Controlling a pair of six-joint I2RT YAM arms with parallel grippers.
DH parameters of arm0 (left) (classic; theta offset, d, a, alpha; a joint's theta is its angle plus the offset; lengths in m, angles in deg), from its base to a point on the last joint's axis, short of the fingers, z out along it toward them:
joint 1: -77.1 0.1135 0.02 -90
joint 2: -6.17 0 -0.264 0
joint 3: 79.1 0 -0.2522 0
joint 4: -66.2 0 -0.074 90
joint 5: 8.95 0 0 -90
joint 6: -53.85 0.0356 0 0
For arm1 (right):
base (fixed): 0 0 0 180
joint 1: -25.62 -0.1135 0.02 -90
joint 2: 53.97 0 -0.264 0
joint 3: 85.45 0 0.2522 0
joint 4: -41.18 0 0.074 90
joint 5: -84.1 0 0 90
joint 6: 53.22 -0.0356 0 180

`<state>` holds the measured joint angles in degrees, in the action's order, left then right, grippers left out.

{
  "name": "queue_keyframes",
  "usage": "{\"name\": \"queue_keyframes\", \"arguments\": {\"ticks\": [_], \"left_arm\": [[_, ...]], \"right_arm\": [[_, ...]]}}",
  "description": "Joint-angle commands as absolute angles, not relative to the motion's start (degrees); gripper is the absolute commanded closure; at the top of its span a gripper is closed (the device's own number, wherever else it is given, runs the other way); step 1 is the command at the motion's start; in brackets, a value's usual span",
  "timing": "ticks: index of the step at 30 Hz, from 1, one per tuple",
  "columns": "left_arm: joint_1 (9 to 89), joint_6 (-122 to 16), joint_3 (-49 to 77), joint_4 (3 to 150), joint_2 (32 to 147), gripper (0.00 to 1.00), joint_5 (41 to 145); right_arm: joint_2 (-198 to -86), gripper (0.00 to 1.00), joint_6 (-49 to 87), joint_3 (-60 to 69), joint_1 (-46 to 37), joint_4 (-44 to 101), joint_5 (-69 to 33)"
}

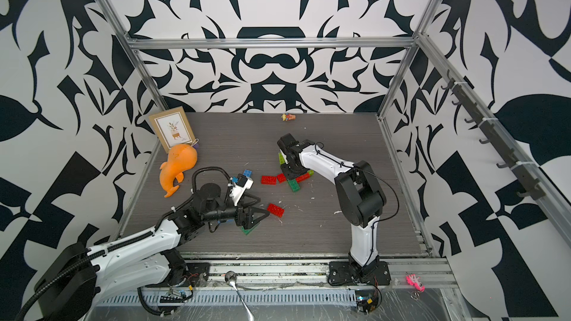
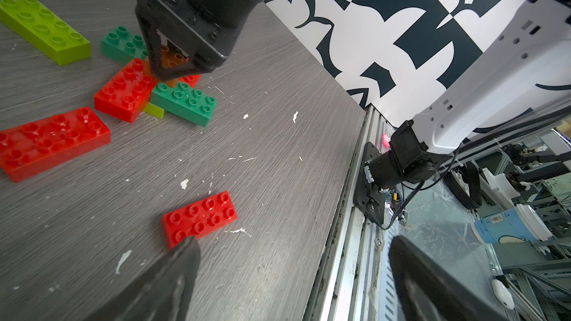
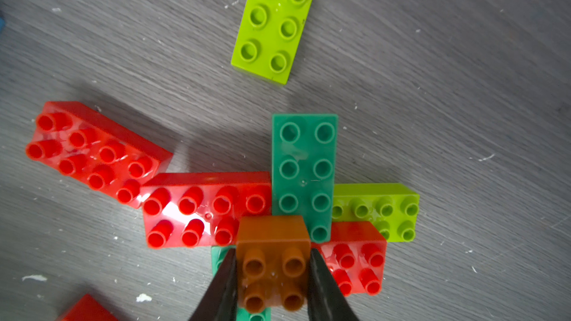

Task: Assemble a small pinwheel with lego
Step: Assemble the lego brick with the lego brick, then adjust the lego brick at the center of the board.

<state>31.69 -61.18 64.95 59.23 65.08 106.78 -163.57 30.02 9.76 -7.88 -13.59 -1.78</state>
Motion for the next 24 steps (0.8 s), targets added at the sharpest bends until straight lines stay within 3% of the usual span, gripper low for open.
{"name": "queue_keyframes", "arguments": {"ticks": [1, 9, 24], "left_arm": [[31.6, -60.7, 64.1, 59.8, 64.0, 0.0, 106.3], [31.6, -60.6, 64.3, 60.1, 63.2, 0.0, 105.8], [31.6, -60.6, 64.3, 60.0, 63.1, 0.0, 105.7]], "right_arm": [[-168.4, 1.0, 29.9, 6.5, -8.8, -19.7, -4.3], [-169.6, 1.0, 30.4, 4.7, -8.7, -18.3, -6.7], [-147.7, 1.0, 21.2, 0.0, -8.0, -13.5, 1.7]]}}
